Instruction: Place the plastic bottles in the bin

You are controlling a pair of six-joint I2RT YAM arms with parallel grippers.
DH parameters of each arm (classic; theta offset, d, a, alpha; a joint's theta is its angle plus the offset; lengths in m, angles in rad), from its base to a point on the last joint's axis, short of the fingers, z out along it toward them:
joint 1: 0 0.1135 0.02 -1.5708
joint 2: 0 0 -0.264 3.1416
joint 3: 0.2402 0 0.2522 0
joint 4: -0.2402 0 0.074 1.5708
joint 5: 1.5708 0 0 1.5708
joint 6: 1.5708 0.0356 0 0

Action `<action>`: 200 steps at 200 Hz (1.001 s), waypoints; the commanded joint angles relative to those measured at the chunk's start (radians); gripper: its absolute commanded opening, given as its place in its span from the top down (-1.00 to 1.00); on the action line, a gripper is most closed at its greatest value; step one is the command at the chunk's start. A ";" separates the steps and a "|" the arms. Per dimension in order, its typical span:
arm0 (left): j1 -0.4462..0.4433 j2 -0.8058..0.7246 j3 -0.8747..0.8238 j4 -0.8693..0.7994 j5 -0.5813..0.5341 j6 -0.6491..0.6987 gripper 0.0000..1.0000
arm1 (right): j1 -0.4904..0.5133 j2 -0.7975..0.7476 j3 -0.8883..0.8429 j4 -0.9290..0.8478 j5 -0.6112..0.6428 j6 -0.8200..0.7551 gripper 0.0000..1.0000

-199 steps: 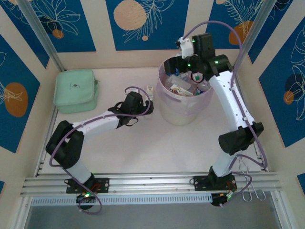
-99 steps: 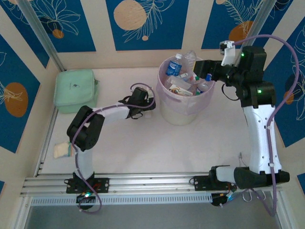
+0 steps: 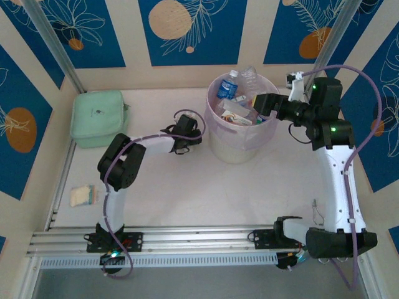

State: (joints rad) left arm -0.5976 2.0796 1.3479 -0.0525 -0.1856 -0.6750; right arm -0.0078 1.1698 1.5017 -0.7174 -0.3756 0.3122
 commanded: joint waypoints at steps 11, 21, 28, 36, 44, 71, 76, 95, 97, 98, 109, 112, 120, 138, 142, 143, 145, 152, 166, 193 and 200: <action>0.015 -0.026 -0.042 0.009 -0.021 -0.008 -0.14 | -0.016 -0.042 -0.045 0.025 -0.044 0.027 -0.75; 0.018 -0.039 -0.052 0.014 -0.021 -0.004 -0.05 | -0.028 -0.048 -0.044 0.011 -0.038 0.039 -0.73; 0.020 -0.050 -0.058 0.018 -0.020 0.001 0.02 | -0.040 -0.054 -0.045 0.002 -0.036 0.048 -0.72; 0.021 -0.064 -0.064 0.019 -0.021 0.008 0.09 | -0.051 -0.064 -0.050 0.001 -0.039 0.055 -0.71; 0.022 -0.079 -0.069 0.019 -0.023 0.015 0.15 | -0.063 -0.078 -0.062 0.009 -0.043 0.064 -0.71; 0.029 -0.151 -0.110 0.030 -0.035 0.034 0.36 | -0.075 -0.118 -0.098 0.039 -0.034 0.074 -0.99; 0.030 -0.165 -0.121 0.034 -0.040 0.036 0.39 | -0.074 -0.121 -0.100 0.039 -0.035 0.070 -0.98; 0.039 -0.250 -0.178 0.056 -0.052 0.040 0.51 | -0.058 -0.121 -0.084 0.013 -0.033 0.059 -0.98; 0.040 -0.259 -0.185 0.058 -0.052 0.039 0.53 | -0.055 -0.121 -0.080 0.011 -0.033 0.058 -0.98; 0.040 -0.263 -0.189 0.060 -0.052 0.039 0.53 | -0.054 -0.121 -0.079 0.011 -0.034 0.056 -0.98; 0.052 -0.319 -0.233 0.085 -0.037 0.027 0.60 | -0.030 -0.127 -0.073 0.015 -0.038 0.053 -0.98; 0.055 -0.329 -0.252 0.094 -0.031 0.022 0.63 | -0.022 -0.129 -0.072 0.020 -0.039 0.053 -0.98; 0.063 -0.380 -0.290 0.118 -0.011 0.014 0.66 | 0.004 -0.135 -0.071 0.031 -0.041 0.054 -0.98; 0.068 -0.493 -0.358 0.150 0.007 0.022 0.72 | 0.099 -0.138 -0.060 0.074 0.004 0.062 -0.98; 0.067 -0.527 -0.374 0.157 0.011 0.024 0.72 | 0.128 -0.132 -0.053 0.080 0.023 0.066 -0.98; 0.067 -0.535 -0.378 0.158 0.012 0.025 0.72 | 0.136 -0.130 -0.050 0.080 0.029 0.066 -0.98; 0.067 -0.550 -0.386 0.161 0.015 0.026 0.73 | 0.153 -0.125 -0.043 0.081 0.037 0.067 -0.98; 0.065 -0.608 -0.417 0.174 0.021 0.030 0.74 | 0.216 -0.099 -0.008 0.067 0.058 0.053 -0.98; 0.064 -0.729 -0.477 0.186 0.033 0.027 0.79 | 0.348 -0.034 0.075 0.040 0.114 0.029 -0.98; 0.060 -0.946 -0.559 0.195 0.104 0.014 0.82 | 0.498 0.092 0.193 0.079 0.093 0.027 -0.98; 0.052 -0.993 -0.567 0.196 0.129 0.016 0.82 | 0.523 0.128 0.216 0.097 0.091 0.035 -0.98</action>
State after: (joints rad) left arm -0.5369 1.2274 0.8192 0.0933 -0.1455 -0.6544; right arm 0.4404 1.2091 1.6417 -0.6647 -0.3027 0.3519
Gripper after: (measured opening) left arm 0.500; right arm 0.990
